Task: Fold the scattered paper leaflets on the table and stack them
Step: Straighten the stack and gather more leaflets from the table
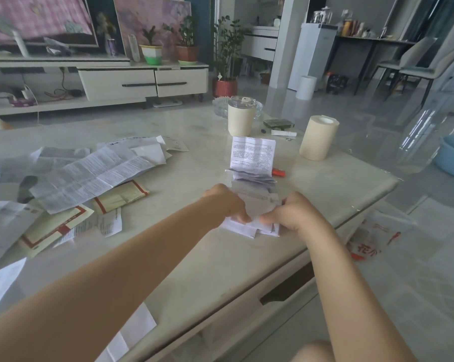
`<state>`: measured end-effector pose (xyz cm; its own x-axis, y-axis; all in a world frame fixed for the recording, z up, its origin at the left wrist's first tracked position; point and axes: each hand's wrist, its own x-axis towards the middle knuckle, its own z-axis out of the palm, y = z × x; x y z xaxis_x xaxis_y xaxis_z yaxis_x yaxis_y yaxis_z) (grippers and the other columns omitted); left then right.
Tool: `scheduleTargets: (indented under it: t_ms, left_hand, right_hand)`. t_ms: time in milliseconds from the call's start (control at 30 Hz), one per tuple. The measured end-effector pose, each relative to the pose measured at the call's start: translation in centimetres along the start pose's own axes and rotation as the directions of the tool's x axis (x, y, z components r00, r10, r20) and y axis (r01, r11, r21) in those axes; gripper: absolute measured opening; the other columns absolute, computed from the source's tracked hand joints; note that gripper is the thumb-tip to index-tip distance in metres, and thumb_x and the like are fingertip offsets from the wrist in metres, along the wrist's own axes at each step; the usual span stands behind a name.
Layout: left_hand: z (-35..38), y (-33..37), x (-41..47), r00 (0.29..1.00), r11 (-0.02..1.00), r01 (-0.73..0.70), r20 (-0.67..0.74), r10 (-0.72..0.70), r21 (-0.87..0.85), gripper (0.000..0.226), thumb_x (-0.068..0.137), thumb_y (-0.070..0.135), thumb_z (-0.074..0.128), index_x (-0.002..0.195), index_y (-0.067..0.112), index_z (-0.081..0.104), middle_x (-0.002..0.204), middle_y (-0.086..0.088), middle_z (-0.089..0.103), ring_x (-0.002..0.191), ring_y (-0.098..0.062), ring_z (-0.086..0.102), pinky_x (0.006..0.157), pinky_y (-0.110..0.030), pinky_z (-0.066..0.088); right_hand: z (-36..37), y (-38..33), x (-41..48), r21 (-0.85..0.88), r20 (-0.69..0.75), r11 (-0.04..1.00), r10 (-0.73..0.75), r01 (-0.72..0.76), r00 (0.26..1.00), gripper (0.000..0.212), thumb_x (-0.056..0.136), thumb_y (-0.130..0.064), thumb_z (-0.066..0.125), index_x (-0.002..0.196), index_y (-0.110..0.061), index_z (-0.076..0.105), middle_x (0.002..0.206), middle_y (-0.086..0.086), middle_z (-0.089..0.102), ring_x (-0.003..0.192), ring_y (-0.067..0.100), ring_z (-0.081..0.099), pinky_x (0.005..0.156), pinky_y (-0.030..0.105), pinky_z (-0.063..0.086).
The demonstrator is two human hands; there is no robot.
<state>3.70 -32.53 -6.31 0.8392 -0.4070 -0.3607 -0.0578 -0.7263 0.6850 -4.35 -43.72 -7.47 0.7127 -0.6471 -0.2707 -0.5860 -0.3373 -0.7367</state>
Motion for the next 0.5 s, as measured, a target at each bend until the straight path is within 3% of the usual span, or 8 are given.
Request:
scheduleTargets:
  t_ms: [200,267,333,500]
  left_hand:
    - [0.1,-2.0,-0.8,0.991,0.946,-0.135,-0.03,0.132,-0.295,0.067,0.071,0.007,0.078,0.117,0.014,0.03,0.107,-0.005,0.042,0.092,-0.02,0.044,0.078,-0.025,0.038]
    - [0.0,-2.7,-0.9,0.982,0.92,-0.19,-0.065,0.179,-0.344,0.072,0.07,0.005,0.078,0.125,0.015,0.032,0.109,-0.007,0.046,0.092,-0.019,0.046,0.074,-0.027,0.039]
    - [0.0,-3.1,-0.9,0.971,0.914,-0.239,-0.083,0.225,-0.328,0.063,0.069,0.004,0.078,0.121,0.012,0.042,0.106,-0.006,0.053,0.09,-0.018,0.048,0.069,-0.025,0.039]
    - [-0.2,-4.3,-1.0,0.939,0.876,-0.343,-0.161,0.305,-0.339,0.052,0.072,0.004,0.076,0.115,0.009,0.047,0.085,0.004,0.05,0.081,-0.015,0.051,0.057,-0.016,0.041]
  right_hand:
    - [0.2,0.3,-0.5,0.175,0.001,0.979,-0.106,0.105,0.994,0.027,0.07,-0.002,0.074,0.094,-0.009,0.062,0.091,0.006,0.063,0.08,0.02,0.059,0.061,0.025,0.044]
    - [0.4,0.1,-0.8,0.195,0.021,0.971,-0.142,0.135,0.99,0.024,0.072,0.0,0.072,0.089,-0.01,0.059,0.088,0.004,0.063,0.076,0.017,0.058,0.059,0.023,0.045]
    - [0.3,0.0,-1.2,0.208,0.011,0.961,-0.19,0.184,0.982,0.025,0.073,0.0,0.071,0.088,-0.012,0.056,0.083,0.0,0.061,0.069,0.011,0.056,0.051,0.017,0.044]
    - [0.6,0.0,-2.0,0.146,-0.066,0.924,-0.348,0.354,0.935,0.062,0.076,-0.004,0.07,0.122,-0.026,0.034,0.09,-0.01,0.052,0.077,0.01,0.055,0.057,0.018,0.04]
